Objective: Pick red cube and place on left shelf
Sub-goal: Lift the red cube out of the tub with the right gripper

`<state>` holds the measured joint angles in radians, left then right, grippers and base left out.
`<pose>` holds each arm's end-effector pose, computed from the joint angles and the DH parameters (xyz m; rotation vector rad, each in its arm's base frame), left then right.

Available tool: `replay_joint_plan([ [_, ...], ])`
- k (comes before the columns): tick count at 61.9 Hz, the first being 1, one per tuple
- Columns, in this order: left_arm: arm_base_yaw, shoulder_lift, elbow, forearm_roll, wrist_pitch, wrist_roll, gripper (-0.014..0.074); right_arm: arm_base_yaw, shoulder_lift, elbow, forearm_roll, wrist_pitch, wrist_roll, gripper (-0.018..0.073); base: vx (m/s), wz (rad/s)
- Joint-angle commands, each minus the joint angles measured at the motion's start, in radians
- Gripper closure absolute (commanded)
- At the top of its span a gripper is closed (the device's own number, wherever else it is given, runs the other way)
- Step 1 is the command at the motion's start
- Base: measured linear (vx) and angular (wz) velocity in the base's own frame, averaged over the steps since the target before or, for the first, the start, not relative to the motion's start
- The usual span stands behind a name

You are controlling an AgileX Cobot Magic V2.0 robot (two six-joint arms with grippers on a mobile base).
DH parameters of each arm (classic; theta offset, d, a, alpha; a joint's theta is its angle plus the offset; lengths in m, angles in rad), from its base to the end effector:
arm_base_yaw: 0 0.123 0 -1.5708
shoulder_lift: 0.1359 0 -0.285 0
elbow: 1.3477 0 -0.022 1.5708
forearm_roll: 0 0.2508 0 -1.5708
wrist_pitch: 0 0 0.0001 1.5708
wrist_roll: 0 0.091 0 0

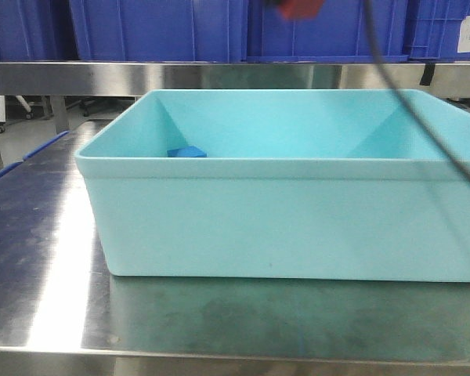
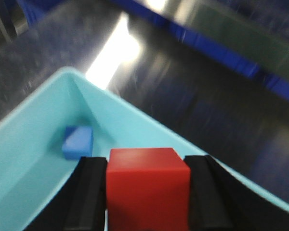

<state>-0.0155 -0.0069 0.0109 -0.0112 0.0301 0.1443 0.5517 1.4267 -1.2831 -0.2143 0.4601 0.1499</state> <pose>0.0563 -0.0009 0.2072 0.1130 1.5142 0.0938 0.2842 0.1648 0.3717 -0.5542 2.0075 0.2130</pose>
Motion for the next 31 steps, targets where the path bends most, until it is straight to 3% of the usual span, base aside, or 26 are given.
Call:
replay_joint_plan([
  [1, -0.005, 0.007, 0.022, -0.005, -0.091, 0.001, 0.0491, -0.027, -0.129, 0.050, -0.021, -0.139, -0.010, 0.0501, 0.00, 0.00],
  [17, -0.005, 0.007, 0.022, -0.005, -0.091, 0.001, 0.0491, -0.151, -0.393, 0.360, -0.020, -0.339, -0.010, 0.0501, -0.01, -0.08],
  [31, -0.005, 0.007, 0.022, -0.005, -0.091, 0.001, 0.0491, -0.284, -0.618, 0.580, -0.020, -0.379, -0.010, 0.0501, 0.00, 0.00],
])
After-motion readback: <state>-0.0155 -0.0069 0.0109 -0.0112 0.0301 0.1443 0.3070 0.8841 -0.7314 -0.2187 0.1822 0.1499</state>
